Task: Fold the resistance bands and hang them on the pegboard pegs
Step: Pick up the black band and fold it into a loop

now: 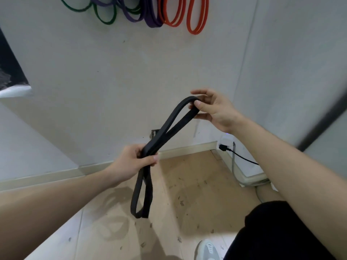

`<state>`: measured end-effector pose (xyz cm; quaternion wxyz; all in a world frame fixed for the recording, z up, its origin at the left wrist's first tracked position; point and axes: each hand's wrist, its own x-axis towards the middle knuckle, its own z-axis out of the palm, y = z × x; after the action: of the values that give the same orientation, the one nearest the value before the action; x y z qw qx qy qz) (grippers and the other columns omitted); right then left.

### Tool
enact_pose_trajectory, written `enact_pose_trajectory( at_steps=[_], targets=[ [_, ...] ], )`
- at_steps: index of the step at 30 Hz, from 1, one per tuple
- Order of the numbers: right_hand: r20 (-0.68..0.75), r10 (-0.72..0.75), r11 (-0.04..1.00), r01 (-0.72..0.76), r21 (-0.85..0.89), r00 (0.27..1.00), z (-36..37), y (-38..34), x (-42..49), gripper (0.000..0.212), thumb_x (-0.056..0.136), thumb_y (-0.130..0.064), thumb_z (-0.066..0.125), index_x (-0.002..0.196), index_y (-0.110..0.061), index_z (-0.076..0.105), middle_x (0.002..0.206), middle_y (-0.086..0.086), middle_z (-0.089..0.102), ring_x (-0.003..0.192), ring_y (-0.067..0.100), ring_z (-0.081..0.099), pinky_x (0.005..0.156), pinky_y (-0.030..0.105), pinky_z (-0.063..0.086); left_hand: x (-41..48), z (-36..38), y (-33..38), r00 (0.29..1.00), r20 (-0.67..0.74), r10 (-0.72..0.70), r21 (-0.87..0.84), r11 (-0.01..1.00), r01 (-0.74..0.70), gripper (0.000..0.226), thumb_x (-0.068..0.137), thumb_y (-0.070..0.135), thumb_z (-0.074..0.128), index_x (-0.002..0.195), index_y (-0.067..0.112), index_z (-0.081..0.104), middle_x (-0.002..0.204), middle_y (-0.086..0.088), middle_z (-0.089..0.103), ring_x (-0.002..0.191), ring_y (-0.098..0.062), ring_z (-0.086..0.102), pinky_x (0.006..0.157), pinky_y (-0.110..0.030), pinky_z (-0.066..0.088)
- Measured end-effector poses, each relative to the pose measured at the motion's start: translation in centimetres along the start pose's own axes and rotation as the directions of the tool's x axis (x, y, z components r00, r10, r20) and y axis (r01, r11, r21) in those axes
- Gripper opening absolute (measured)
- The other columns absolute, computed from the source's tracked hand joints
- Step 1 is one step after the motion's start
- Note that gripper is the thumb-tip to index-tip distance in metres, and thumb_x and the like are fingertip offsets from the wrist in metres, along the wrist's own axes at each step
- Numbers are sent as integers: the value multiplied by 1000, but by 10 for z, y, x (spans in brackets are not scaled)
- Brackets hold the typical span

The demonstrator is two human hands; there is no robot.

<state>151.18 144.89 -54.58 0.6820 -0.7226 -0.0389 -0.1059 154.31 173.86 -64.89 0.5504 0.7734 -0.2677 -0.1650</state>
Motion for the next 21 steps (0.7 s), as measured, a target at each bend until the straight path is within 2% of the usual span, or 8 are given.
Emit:
enact_pose_trajectory(
  at_steps=[2,5,8,10,13,15,18,21],
  targets=[
    [46,130,988,-126,-89,990,-16,14,-1,31,99,4,54,126,-9,60,104,12,67,101,22,67,99,53,54,2,-5,4,1000,-18,16,42,999,-15,6,93,14,73,96,8,74,86,-12,76,87,-25,75,91,-42,59],
    [127,325,882,-252,-397,937,-30,34,-4,33,94,0,61,122,-16,62,108,3,74,105,18,67,102,49,51,3,-13,11,999,-13,36,107,994,-35,6,93,15,72,92,10,74,84,-9,76,89,-27,74,91,-42,57],
    [258,500,647,-159,-746,826,-21,42,-7,37,85,-6,68,118,-23,67,113,-3,74,111,21,65,105,47,48,4,-21,19,998,23,55,154,986,-58,8,93,18,72,91,10,74,82,-7,75,82,-19,72,84,-37,56],
    [294,572,543,-85,-835,765,-1,36,-11,48,87,-10,72,131,-24,61,124,-4,68,117,19,61,103,36,49,4,-23,25,997,56,59,167,984,-67,7,92,17,73,92,11,75,82,-8,75,80,-16,71,80,-36,55],
    [413,461,683,-17,-730,785,35,29,-14,64,85,-23,79,142,-26,51,136,-9,60,126,10,54,96,21,46,2,-24,32,994,97,46,164,985,-61,8,92,12,73,97,6,76,86,-13,77,82,-20,73,83,-36,56],
    [473,361,793,3,-609,803,61,29,-16,63,84,-25,81,140,-24,53,134,-7,63,126,7,56,96,16,46,0,-27,38,990,125,60,174,981,-82,9,92,12,73,98,5,76,86,-15,77,81,-24,73,81,-34,56],
    [502,251,848,62,-526,827,89,35,-19,41,86,-20,78,123,-16,62,116,3,71,111,16,66,98,30,51,-4,-35,45,989,127,74,174,980,-96,12,92,13,73,92,1,75,81,-19,74,74,-18,69,73,-25,53],
    [466,189,826,117,-551,865,96,33,-19,21,90,-21,74,105,-9,66,91,5,67,84,16,63,82,36,50,-10,-42,46,989,126,75,167,981,-95,13,90,16,76,97,4,77,84,-17,76,78,-19,72,78,-26,56]
  ],
)
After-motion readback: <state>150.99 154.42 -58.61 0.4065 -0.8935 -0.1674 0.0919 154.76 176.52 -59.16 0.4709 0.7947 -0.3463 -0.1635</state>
